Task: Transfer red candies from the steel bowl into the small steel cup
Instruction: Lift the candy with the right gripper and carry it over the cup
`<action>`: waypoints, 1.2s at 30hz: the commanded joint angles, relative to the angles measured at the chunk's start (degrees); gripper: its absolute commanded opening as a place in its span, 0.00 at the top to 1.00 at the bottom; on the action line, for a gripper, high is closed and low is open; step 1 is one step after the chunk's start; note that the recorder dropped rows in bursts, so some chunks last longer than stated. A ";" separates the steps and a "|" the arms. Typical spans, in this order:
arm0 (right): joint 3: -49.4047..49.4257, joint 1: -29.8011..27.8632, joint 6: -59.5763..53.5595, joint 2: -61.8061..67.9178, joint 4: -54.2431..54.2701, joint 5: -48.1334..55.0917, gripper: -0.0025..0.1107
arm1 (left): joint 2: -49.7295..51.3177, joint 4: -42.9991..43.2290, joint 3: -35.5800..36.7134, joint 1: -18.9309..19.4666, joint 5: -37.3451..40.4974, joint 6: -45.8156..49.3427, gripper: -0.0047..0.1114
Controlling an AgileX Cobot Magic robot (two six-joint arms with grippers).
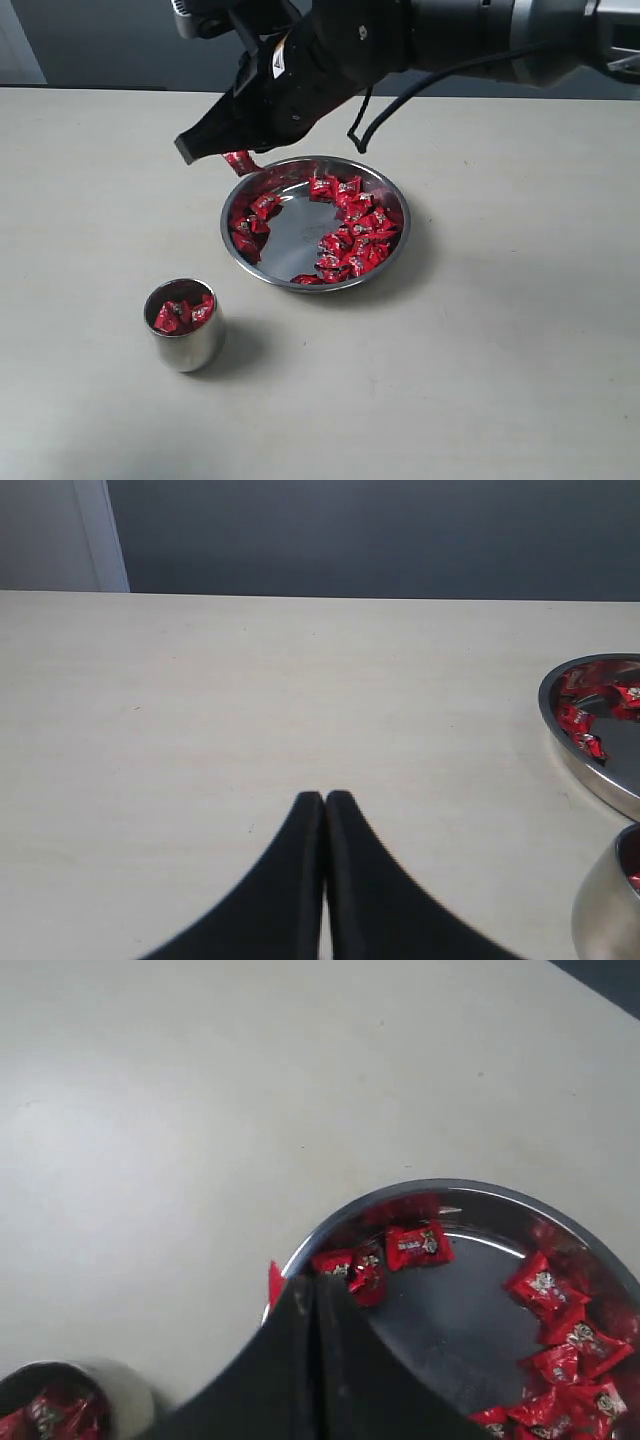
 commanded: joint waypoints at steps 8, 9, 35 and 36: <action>0.36 7.40 -3.01 -2.67 0.78 4.82 0.98 | -0.27 0.00 0.26 -0.29 -0.13 -0.13 0.96; 0.36 7.98 -3.01 -2.67 0.77 5.29 0.98 | -0.27 0.00 0.26 -0.29 -0.13 -0.13 0.96; 3.45 10.37 -8.05 -2.18 9.68 7.67 0.98 | -0.27 0.00 0.26 -0.29 -0.13 -0.13 0.96; 3.45 10.37 -8.05 -2.04 9.68 7.34 0.98 | -0.27 0.00 0.26 -0.29 -0.13 -0.13 0.96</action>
